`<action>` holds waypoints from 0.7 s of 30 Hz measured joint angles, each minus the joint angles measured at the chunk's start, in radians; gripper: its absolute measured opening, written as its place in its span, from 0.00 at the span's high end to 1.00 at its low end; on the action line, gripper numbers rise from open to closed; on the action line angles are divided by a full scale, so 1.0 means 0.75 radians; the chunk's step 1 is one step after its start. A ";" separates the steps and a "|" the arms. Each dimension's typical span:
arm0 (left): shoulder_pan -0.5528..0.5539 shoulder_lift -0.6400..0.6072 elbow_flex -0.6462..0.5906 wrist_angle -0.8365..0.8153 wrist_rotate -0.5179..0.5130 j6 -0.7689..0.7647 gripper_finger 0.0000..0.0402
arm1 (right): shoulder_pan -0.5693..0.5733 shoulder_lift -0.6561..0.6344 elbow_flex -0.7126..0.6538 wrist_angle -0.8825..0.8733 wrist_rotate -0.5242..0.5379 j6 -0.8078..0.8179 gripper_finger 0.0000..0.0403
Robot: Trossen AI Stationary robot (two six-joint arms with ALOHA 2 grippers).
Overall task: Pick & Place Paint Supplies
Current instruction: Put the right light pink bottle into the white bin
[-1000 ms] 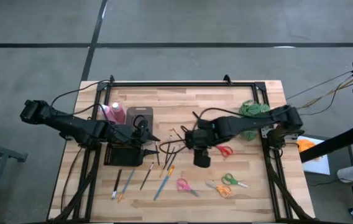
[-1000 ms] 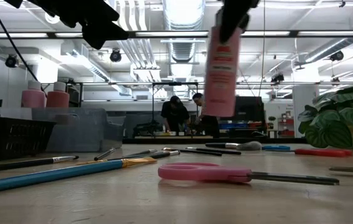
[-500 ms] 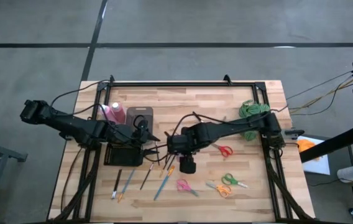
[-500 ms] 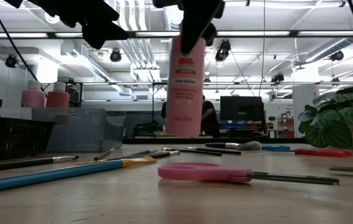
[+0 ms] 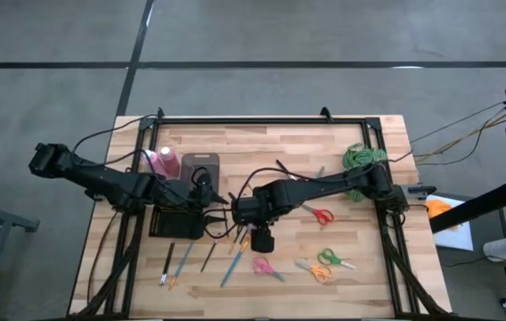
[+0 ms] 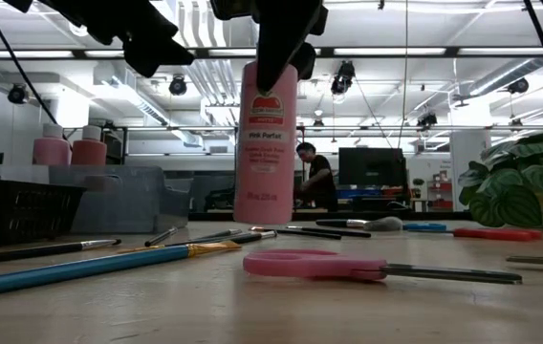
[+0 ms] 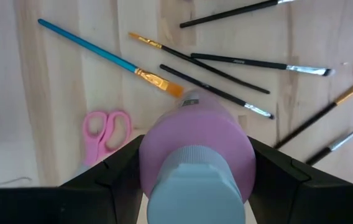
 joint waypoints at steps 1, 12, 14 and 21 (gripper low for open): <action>0.000 0.000 0.000 -0.014 -0.001 -0.002 0.39 | 0.000 0.000 -0.001 0.003 -0.007 0.003 0.45; 0.001 0.000 0.000 -0.158 -0.007 -0.010 0.39 | 0.012 0.002 -0.056 0.050 -0.001 0.006 0.45; 0.001 0.000 0.000 -0.175 -0.007 -0.009 0.39 | 0.012 0.002 -0.078 0.061 0.001 0.009 0.45; 0.002 0.000 0.001 -0.183 -0.006 -0.009 0.39 | 0.011 -0.001 -0.106 0.087 0.003 0.013 0.45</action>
